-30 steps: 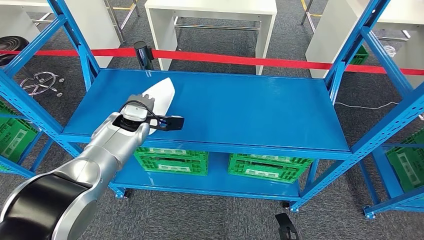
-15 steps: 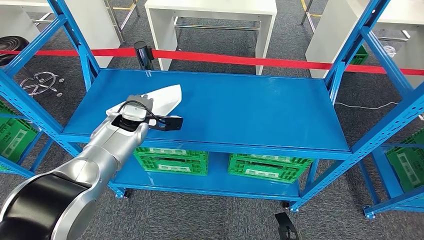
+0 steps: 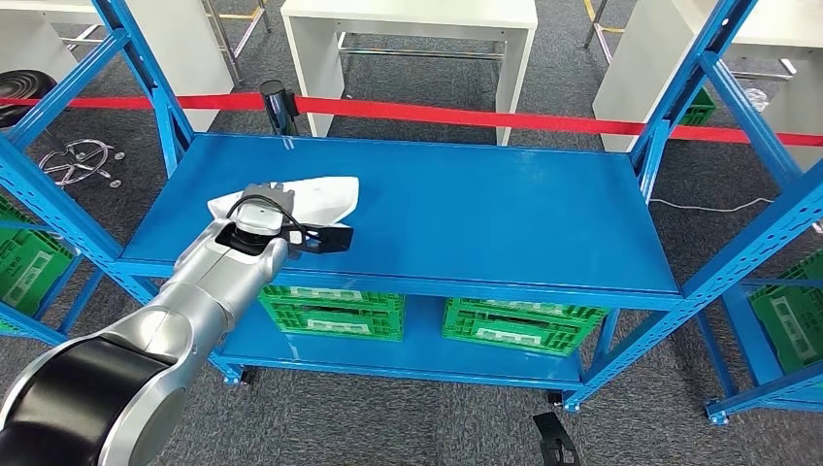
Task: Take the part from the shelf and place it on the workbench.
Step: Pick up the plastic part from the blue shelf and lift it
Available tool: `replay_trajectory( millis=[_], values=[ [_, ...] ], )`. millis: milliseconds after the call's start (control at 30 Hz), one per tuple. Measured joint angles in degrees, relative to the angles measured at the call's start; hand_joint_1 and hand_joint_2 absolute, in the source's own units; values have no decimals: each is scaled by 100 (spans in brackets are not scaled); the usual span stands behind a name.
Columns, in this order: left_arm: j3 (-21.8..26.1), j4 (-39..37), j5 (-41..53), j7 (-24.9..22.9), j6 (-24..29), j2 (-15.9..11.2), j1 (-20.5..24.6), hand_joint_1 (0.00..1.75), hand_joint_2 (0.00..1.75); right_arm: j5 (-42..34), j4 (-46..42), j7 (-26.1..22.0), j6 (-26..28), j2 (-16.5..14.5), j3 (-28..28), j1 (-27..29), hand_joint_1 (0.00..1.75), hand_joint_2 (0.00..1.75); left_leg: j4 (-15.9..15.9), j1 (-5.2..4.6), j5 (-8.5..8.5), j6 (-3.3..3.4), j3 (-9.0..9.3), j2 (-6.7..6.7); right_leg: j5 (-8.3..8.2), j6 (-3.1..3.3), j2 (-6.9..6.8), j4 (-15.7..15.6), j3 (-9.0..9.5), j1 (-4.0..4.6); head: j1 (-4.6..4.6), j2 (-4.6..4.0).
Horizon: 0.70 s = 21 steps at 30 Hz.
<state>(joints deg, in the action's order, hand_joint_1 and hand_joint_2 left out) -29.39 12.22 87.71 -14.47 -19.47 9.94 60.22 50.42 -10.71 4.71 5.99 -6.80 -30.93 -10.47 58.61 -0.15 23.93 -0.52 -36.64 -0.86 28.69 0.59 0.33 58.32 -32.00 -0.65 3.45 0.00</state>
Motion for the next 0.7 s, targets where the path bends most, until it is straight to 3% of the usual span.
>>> replay_trajectory(
  millis=[167, 500, 700],
  values=[
    [29, 0, -12, -252, 129, -3, 0, 0, 0, 13, 0, 5, 37, 0, 0, -13, 0, 0, 0, 0, 0, 0, 0, 0, 0, 0, 0, 0, 0, 0, 0, 0],
    [37, 0, -14, -323, 139, -13, -1, 0, 0, 32, 0, 6, 40, 0, 0, -20, 0, 0, 0, 0, 0, 0, 0, 0, 0, 0, 0, 0, 0, 0, 0, 0],
    [124, 0, -61, -932, 368, -32, -1, 0, 0, 42, 0, 5, 51, 0, -2, -20, 0, 0, 0, 0, 0, 0, 0, 0, 0, 0, 0, 0, 0, 0, 0, 0]
  ],
)
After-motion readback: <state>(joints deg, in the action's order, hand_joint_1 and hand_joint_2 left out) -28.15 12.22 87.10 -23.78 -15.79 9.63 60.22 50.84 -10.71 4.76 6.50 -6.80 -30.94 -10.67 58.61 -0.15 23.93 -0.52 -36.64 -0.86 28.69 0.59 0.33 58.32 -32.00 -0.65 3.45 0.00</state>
